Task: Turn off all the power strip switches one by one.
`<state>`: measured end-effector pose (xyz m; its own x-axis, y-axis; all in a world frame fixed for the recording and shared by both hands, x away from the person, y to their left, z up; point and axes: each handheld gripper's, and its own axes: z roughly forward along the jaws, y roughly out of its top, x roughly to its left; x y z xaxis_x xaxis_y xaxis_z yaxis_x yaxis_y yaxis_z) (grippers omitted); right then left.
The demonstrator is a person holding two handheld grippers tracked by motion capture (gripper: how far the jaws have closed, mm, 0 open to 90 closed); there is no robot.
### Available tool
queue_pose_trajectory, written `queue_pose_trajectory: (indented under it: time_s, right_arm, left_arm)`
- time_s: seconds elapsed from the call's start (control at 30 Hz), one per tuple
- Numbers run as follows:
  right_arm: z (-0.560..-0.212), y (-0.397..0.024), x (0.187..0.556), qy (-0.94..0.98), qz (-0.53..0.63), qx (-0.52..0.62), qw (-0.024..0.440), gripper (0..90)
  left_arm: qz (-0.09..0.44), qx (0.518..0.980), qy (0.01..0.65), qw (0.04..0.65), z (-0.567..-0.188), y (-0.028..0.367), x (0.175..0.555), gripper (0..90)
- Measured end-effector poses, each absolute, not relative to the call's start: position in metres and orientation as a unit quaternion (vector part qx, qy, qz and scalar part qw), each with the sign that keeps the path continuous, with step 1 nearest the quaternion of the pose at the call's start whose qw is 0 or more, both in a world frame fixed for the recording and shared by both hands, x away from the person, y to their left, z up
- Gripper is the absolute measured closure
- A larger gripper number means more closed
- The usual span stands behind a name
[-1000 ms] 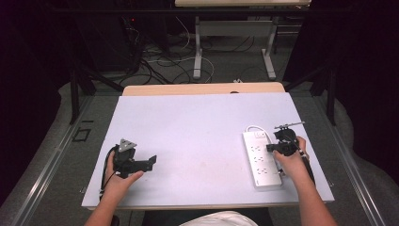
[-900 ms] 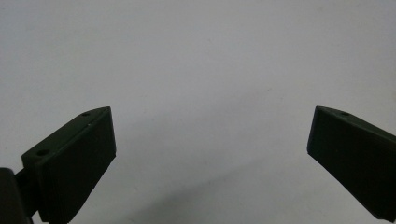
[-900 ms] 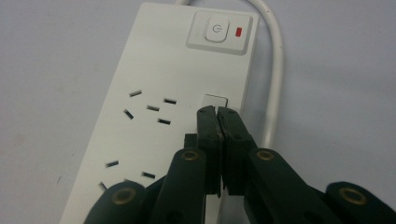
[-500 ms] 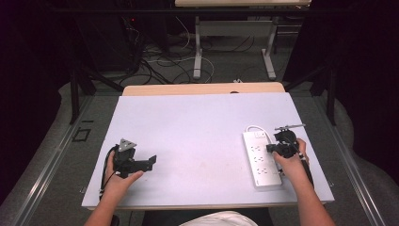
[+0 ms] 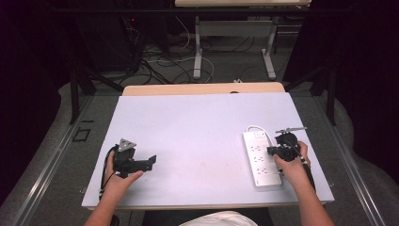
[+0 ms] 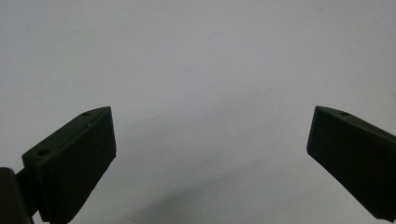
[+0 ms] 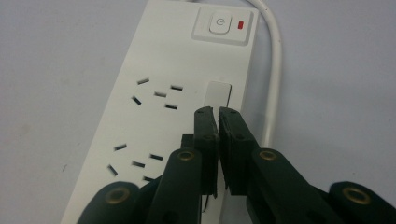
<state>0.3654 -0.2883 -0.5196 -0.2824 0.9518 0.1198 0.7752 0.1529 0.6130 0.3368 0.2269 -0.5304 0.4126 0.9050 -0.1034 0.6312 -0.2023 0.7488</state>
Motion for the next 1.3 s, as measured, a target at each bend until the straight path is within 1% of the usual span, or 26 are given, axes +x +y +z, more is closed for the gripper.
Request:
queue_pose_trajectory:
  time_s: [0.03, 0.43, 0.5, 0.8, 0.87, 0.93, 1.3]
  right_arm:
    - [-0.520, -0.288, 0.364, 0.743, 0.295, 0.583, 0.148, 86.4]
    - [-0.521, -0.290, 0.354, 0.748, 0.290, 0.579, 0.147, 86.2]
    - [-0.521, -0.290, 0.353, 0.749, 0.291, 0.577, 0.147, 86.1]
    - [-0.520, -0.291, 0.342, 0.751, 0.290, 0.575, 0.147, 86.0]
    - [-0.520, -0.291, 0.341, 0.751, 0.291, 0.574, 0.146, 86.0]
    - [-0.520, -0.289, 0.340, 0.747, 0.293, 0.579, 0.145, 85.8]
    - [-0.520, -0.292, 0.336, 0.749, 0.296, 0.574, 0.146, 85.5]
  left_arm:
    - [0.183, 0.760, 0.504, 0.366, -0.530, 0.228, 0.337, 1.2]
    - [0.183, 0.760, 0.505, 0.367, -0.530, 0.228, 0.337, 1.2]
    - [0.183, 0.753, 0.510, 0.373, -0.530, 0.227, 0.337, 1.2]
    - [0.183, 0.760, 0.505, 0.367, -0.530, 0.228, 0.337, 1.2]
    - [0.184, 0.753, 0.510, 0.373, -0.531, 0.227, 0.337, 1.2]
    - [0.183, 0.759, 0.505, 0.367, -0.530, 0.228, 0.337, 1.2]
    - [0.187, 0.757, 0.505, 0.369, -0.531, 0.227, 0.337, 1.2]
